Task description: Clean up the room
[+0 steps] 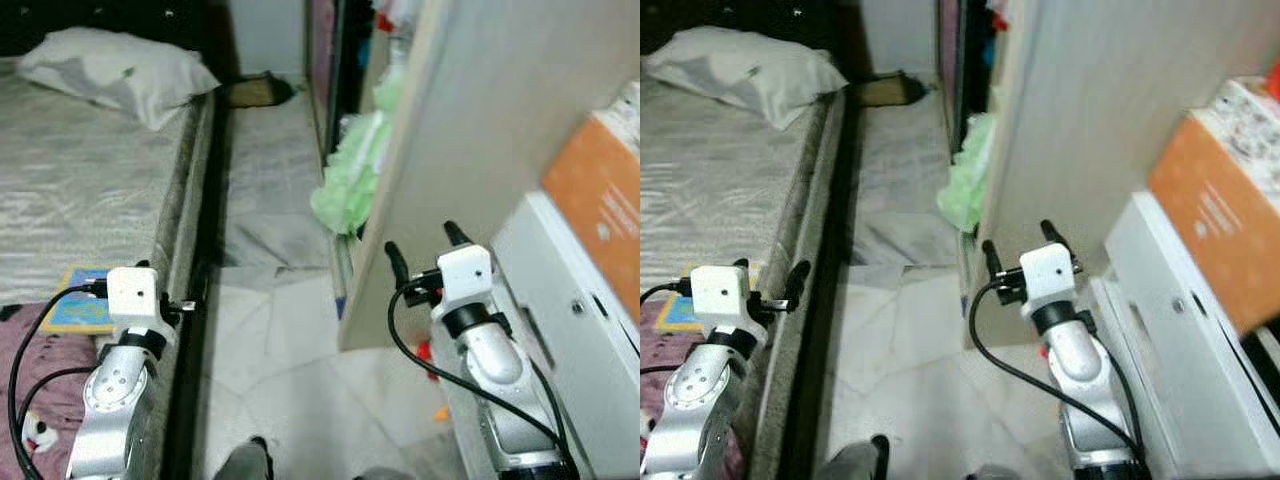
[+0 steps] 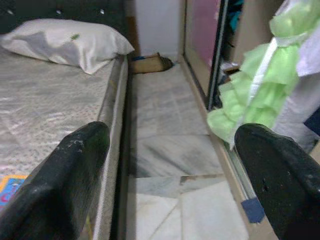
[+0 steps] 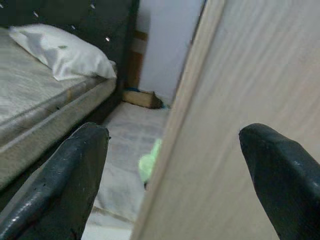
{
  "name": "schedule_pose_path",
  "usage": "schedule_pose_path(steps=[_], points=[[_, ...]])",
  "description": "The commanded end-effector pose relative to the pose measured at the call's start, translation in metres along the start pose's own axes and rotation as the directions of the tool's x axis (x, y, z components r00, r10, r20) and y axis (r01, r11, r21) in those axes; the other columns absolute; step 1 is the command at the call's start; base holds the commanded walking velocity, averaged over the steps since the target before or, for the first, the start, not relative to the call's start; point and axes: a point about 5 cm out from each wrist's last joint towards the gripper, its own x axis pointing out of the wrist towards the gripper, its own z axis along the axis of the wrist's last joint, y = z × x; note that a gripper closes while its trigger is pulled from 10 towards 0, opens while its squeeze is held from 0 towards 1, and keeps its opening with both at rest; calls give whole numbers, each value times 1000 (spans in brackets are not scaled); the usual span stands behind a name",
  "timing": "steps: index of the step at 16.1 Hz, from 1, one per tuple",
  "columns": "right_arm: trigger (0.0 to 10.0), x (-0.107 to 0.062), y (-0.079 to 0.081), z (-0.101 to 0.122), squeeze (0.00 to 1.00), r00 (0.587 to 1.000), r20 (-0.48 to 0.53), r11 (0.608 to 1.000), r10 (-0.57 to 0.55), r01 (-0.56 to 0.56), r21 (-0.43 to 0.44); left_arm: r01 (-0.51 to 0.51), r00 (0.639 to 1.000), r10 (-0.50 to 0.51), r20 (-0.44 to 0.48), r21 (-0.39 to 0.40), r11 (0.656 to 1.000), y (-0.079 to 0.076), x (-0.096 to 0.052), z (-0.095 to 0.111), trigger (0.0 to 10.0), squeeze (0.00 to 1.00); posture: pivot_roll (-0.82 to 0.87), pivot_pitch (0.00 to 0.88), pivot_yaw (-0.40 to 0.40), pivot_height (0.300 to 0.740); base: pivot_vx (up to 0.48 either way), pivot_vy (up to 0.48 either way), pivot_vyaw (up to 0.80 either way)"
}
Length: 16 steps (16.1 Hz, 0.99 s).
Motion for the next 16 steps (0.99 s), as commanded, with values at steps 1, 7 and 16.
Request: schedule_pose_path(steps=[1,7,16], points=[[10000,1,-1,2,0,1000,6,1000,6,-6,4,3,1000,-3,13,12,1000,-1,1,4,10000,0,-48,80,-38,740,0,0,800],[10000,4,-2,3,0,999,15,999,32,-32,15,15,1000,-15,11,9,1000,-3,1,5,10000,0,-40,83,-42,740,0,0,796],[10000,7,0,4,0,998,28,998,57,-58,25,28,999,-28,15,5,1000,-7,4,7,10000,0,-38,71,-45,740,0,0,794]])
